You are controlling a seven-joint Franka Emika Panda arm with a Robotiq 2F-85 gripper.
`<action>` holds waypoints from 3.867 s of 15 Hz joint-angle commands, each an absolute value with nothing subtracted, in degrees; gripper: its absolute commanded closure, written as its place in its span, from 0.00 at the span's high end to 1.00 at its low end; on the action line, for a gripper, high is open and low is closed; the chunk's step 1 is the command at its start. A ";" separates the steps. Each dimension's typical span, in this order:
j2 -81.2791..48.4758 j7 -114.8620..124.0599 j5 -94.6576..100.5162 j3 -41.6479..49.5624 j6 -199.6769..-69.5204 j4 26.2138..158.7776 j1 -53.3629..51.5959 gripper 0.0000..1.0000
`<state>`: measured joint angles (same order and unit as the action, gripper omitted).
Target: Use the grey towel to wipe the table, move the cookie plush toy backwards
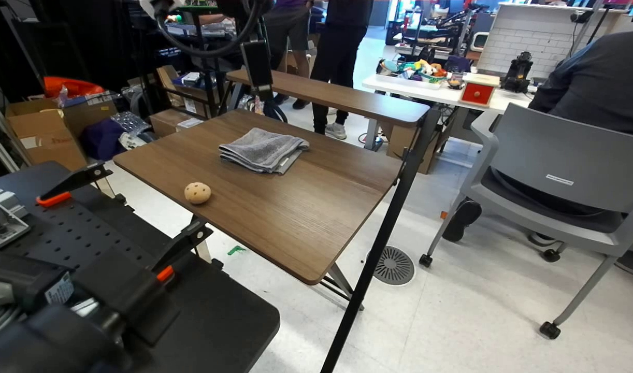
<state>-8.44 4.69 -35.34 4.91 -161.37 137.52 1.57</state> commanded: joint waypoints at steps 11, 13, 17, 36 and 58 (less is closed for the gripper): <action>-23.85 20.89 -16.00 5.85 -158.40 125.29 -2.84 1.00; -29.54 29.95 -16.68 8.64 -162.04 121.79 -8.72 1.00; -41.48 47.13 -21.40 5.61 -162.79 111.44 -13.10 1.00; -55.32 59.04 -8.24 14.34 -157.69 93.44 -18.33 1.00; -76.37 83.22 -8.01 21.66 -155.08 73.38 -14.12 1.00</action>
<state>-66.82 75.76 -9.77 18.50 -152.87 82.10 -16.34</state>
